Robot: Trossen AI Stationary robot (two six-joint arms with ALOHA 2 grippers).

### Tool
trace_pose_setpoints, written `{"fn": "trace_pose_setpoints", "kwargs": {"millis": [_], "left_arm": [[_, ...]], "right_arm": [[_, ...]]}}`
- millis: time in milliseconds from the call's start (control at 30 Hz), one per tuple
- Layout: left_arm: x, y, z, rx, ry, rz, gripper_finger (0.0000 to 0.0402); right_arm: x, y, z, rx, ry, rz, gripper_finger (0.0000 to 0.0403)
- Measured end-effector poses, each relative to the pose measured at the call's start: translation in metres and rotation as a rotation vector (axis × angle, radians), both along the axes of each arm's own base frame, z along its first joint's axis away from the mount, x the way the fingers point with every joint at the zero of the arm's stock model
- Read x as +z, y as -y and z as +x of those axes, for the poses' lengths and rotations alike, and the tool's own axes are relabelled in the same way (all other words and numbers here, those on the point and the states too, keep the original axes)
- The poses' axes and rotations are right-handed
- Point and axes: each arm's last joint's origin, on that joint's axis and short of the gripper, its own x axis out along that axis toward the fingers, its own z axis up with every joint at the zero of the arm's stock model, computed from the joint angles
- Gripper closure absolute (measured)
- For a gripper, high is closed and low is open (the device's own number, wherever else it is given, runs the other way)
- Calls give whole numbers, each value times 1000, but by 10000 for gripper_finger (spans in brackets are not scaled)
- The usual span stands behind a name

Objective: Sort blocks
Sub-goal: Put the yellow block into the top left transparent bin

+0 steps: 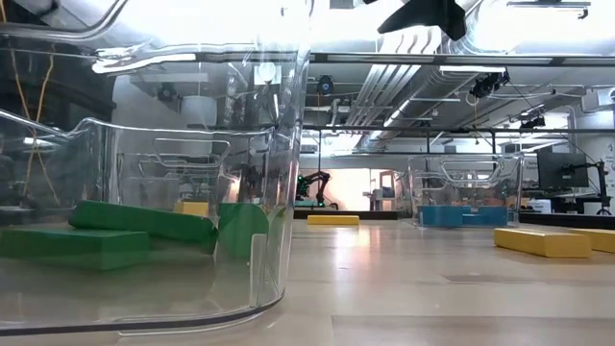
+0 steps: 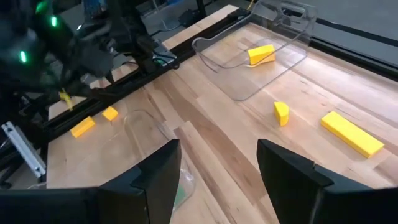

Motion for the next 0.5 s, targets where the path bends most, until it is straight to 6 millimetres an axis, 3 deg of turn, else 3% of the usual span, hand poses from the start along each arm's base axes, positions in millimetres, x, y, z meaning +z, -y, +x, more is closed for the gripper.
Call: {"fn": "trace_pose_setpoints", "kwargs": {"millis": [200,500], "left_arm": [[-26,12,15,-185,-116,-109,159],[-39,9,29,-146,-192,-137,159]], "right_arm": [[0,12,3,-41,-1,2,195],[0,19,5,-22,-8,32,195]]}}
